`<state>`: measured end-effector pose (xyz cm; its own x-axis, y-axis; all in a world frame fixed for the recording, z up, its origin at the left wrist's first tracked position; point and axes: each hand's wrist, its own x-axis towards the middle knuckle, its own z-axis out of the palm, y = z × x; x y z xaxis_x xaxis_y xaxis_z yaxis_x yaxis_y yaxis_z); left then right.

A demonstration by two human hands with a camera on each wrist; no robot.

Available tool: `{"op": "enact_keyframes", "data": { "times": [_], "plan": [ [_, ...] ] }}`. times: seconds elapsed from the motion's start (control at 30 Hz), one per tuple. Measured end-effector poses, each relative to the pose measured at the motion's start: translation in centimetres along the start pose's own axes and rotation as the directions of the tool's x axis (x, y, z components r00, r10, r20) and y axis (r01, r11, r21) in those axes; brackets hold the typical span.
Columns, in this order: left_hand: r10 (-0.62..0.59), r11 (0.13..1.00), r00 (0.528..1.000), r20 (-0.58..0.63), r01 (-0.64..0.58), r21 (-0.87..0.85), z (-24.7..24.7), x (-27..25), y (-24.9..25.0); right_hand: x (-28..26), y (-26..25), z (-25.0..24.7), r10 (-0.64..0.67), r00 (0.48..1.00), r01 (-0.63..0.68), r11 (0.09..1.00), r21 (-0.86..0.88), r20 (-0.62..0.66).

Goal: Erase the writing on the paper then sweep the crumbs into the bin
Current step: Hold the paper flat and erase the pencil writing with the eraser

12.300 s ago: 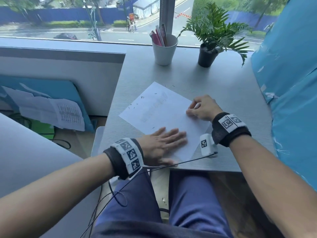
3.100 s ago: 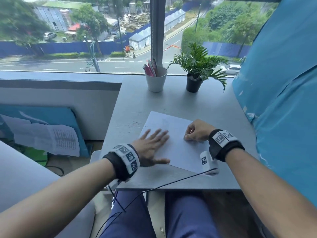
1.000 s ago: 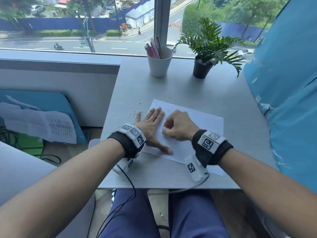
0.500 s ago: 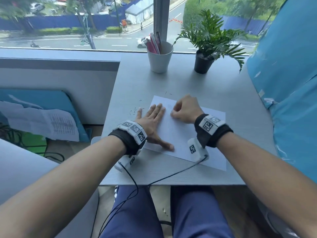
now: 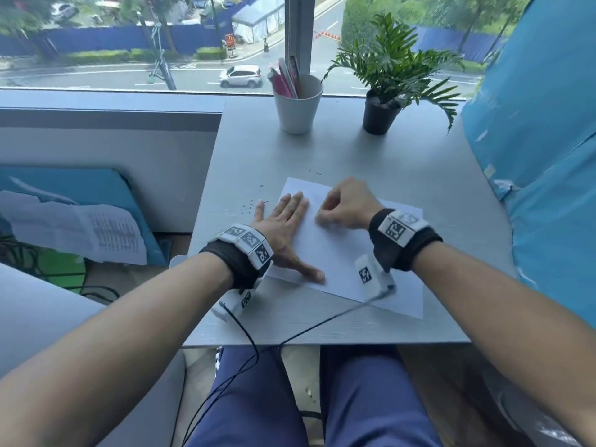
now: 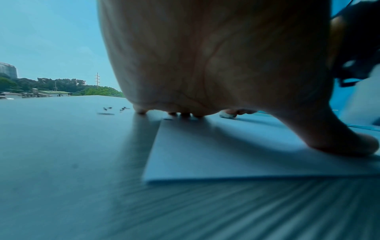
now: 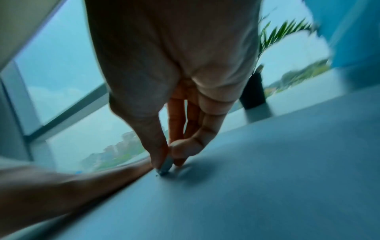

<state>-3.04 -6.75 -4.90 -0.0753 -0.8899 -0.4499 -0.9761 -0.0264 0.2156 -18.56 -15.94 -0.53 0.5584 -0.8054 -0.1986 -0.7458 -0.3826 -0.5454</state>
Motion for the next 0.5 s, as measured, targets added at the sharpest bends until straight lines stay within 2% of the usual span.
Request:
{"op": "enact_keyframes", "data": {
  "times": [0.07, 0.1, 0.17, 0.23, 0.3, 0.37, 0.47, 0.5],
  "plan": [
    [-0.001, 1.0, 1.0, 0.006, 0.001, 0.001, 0.0, 0.0, 0.1, 0.6, 0.3, -0.3, 0.022, 0.995, -0.022, 1.0, 0.003, -0.096],
    [0.0, 1.0, 1.0, 0.003, 0.0, 0.005, 0.0, -0.1, 0.1, 0.1, -0.2, 0.4, -0.011, 0.997, 0.009, 1.0, -0.023, -0.074],
    [0.006, 1.0, 1.0, 0.003, -0.006, 0.014, -0.1, 0.0, 0.1, -1.7, -1.5, 2.1, -0.112, 0.992, 0.116, 0.991, -0.072, 0.057],
    [0.0, 1.0, 1.0, -0.006, 0.0, 0.016, -0.1, -0.1, 0.0, -1.2, -1.1, 1.5, -0.095, 0.991, 0.1, 0.994, -0.052, 0.091],
    [-0.013, 1.0, 1.0, 0.002, 0.013, 0.009, -0.1, -0.1, 0.1, 0.6, 0.1, 0.0, 0.004, 1.0, -0.004, 1.0, 0.014, -0.009],
    [-0.015, 1.0, 1.0, -0.001, 0.015, 0.002, 0.0, -0.1, 0.2, 1.0, 0.3, 0.0, 0.026, 0.996, -0.024, 1.0, 0.02, -0.084],
    [-0.005, 1.0, 1.0, -0.004, 0.005, 0.01, 0.0, -0.1, 0.1, -1.3, -1.4, 2.0, -0.122, 0.991, 0.124, 0.991, -0.052, 0.057],
    [-0.003, 1.0, 1.0, -0.005, 0.003, 0.01, 0.0, -0.1, 0.0, -1.4, -1.4, 1.9, -0.127, 0.987, 0.133, 0.99, -0.055, 0.097]
  ]
}}
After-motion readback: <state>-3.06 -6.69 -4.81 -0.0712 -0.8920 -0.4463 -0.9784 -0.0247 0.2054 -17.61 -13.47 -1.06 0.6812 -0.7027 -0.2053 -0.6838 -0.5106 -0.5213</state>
